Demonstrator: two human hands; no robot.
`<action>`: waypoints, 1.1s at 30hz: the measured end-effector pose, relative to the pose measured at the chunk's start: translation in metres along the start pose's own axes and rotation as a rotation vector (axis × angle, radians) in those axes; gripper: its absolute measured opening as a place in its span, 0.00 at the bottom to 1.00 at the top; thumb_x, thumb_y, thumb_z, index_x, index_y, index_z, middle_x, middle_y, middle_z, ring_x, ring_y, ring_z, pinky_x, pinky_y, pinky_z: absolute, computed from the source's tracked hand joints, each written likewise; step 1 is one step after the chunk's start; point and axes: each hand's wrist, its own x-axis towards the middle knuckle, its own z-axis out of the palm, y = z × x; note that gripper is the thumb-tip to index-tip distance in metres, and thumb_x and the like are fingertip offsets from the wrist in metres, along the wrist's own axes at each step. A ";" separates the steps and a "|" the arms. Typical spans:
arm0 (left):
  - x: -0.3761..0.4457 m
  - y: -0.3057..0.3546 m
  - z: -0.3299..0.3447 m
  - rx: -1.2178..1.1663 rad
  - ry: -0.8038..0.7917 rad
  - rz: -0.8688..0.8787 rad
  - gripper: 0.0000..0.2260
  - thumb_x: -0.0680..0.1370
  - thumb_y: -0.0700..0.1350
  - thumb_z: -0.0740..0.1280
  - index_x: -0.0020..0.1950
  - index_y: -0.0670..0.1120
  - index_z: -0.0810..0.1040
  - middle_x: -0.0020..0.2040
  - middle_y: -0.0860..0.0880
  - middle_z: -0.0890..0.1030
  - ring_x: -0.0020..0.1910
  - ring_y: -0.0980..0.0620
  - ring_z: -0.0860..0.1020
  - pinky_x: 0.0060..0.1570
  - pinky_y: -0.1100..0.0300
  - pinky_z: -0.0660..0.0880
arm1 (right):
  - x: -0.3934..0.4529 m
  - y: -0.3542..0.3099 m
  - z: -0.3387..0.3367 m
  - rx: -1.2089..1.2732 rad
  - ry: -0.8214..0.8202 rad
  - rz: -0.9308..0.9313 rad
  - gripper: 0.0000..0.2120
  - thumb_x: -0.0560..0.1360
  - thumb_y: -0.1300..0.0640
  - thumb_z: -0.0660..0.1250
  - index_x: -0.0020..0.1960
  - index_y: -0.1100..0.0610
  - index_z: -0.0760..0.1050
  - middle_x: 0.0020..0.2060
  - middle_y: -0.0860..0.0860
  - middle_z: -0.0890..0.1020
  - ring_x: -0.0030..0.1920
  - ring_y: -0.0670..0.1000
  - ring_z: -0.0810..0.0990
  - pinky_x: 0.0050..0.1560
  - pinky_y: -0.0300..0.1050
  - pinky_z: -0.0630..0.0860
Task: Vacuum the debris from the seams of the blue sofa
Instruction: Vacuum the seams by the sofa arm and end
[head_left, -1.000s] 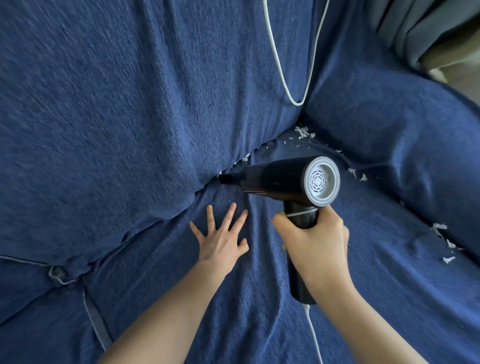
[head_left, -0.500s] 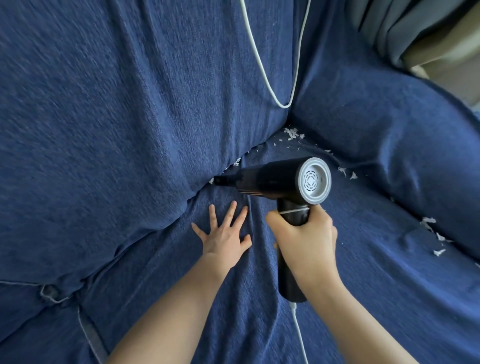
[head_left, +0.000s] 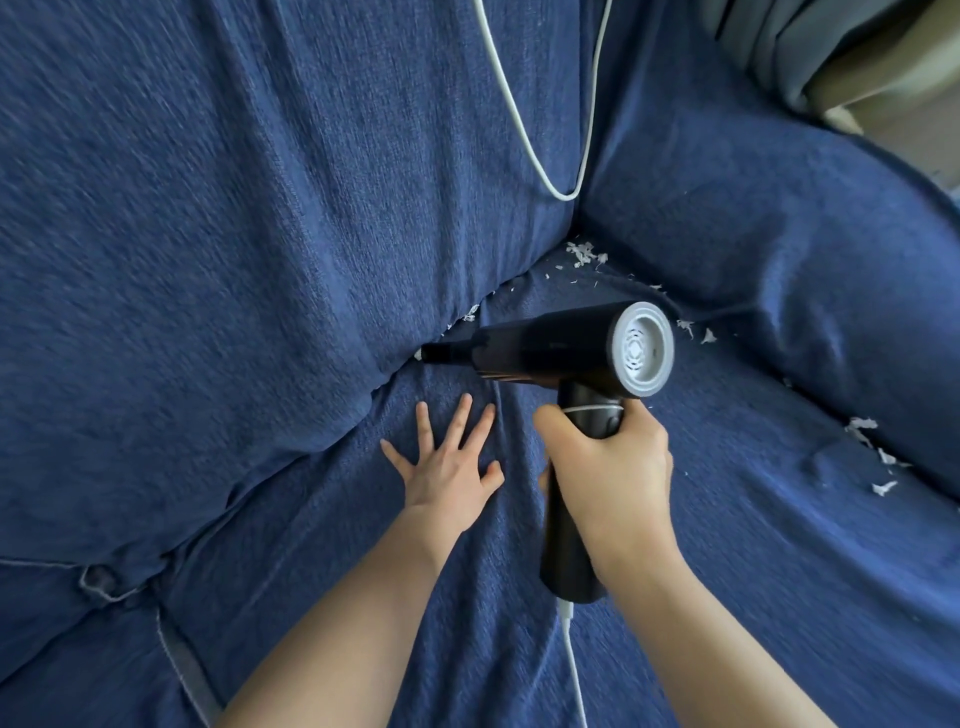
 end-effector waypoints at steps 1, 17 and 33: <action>-0.001 0.000 0.002 -0.002 0.011 -0.002 0.29 0.81 0.60 0.52 0.77 0.64 0.40 0.77 0.62 0.33 0.75 0.41 0.29 0.63 0.22 0.41 | -0.001 0.001 -0.005 0.029 0.003 0.012 0.07 0.67 0.56 0.71 0.36 0.53 0.73 0.26 0.52 0.80 0.32 0.58 0.82 0.38 0.52 0.82; -0.015 0.001 0.011 0.054 0.041 0.016 0.26 0.82 0.58 0.49 0.77 0.63 0.40 0.76 0.60 0.32 0.75 0.41 0.30 0.66 0.24 0.41 | 0.002 0.016 0.010 0.240 0.001 0.198 0.09 0.55 0.44 0.68 0.33 0.45 0.77 0.28 0.50 0.81 0.45 0.64 0.84 0.48 0.65 0.83; -0.013 0.005 0.010 0.101 0.051 0.012 0.30 0.81 0.60 0.51 0.75 0.65 0.34 0.76 0.58 0.29 0.74 0.39 0.30 0.64 0.21 0.42 | 0.008 0.015 -0.003 0.258 0.066 0.200 0.11 0.55 0.43 0.68 0.34 0.47 0.76 0.30 0.52 0.83 0.45 0.63 0.84 0.50 0.63 0.82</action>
